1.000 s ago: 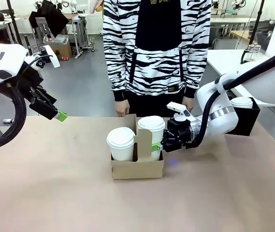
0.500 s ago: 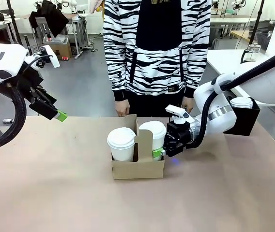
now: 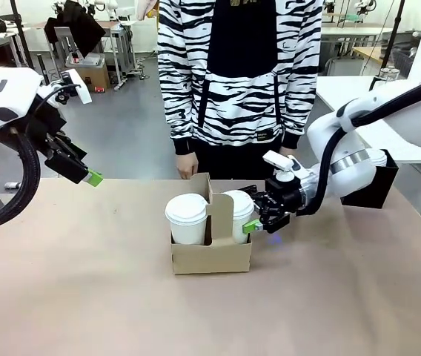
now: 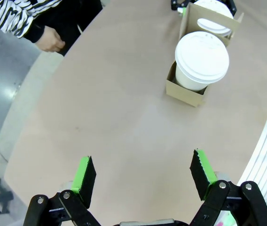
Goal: Pour a drink into a cup and package it in a carrier.
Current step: Insert the held 600 ml Paper Cup into the Cup Carrier.
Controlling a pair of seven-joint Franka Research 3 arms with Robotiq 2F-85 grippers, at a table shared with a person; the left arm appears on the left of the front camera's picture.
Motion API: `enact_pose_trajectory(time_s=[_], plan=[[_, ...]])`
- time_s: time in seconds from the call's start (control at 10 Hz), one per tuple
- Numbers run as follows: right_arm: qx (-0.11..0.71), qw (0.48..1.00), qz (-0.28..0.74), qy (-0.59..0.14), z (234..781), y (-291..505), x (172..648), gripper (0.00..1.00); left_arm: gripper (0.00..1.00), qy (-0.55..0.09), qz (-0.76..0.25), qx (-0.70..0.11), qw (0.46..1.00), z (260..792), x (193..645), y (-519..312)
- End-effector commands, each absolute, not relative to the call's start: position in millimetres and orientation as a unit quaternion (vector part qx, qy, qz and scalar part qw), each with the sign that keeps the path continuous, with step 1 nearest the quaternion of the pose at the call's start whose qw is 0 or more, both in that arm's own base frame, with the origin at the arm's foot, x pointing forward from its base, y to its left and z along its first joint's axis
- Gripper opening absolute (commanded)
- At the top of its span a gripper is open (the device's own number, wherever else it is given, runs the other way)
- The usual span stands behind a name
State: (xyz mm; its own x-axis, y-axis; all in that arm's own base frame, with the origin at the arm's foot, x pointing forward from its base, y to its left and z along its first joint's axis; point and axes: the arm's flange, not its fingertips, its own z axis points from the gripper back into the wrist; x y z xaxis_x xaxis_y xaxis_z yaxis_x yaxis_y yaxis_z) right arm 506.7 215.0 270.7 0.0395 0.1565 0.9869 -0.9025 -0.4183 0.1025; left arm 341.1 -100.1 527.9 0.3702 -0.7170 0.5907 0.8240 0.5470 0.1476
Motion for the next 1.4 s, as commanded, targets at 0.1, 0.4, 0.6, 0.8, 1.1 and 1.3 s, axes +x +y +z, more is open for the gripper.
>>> enact_pose_trajectory(time_s=[0.1, 0.4, 0.6, 0.8, 1.1, 1.3], plan=[[0.512, 0.478, 0.635, -0.326, 295.7, 180.3, 486.7, 1.0, 1.0, -0.309, -0.46, -0.088, 0.827, 528.6, 340.1, -101.1], [0.389, 0.619, 0.581, -0.358, 344.0, 137.0, 472.6, 1.0, 1.0, -0.309, -0.46, -0.088, 0.827, 528.6, 340.1, -101.1], [0.289, 0.734, 0.5, -0.358, 379.2, 101.0, 453.1, 1.0, 1.0, -0.309, -0.46, -0.088, 0.827, 528.6, 340.1, -101.1], [0.194, 0.842, 0.387, -0.322, 398.6, 69.2, 437.9, 1.0, 1.0, -0.309, -0.46, -0.088, 0.827, 528.6, 340.1, -101.1], [0.151, 0.914, 0.246, -0.286, 423.0, 42.9, 398.2, 1.0, 1.0, -0.309, -0.46, -0.088, 0.827, 528.6, 340.1, -101.1], [0.138, 0.929, 0.198, -0.282, 425.4, 37.0, 390.1, 1.0, 1.0, -0.309, -0.46, -0.088, 0.827, 528.6, 340.1, -101.1]])
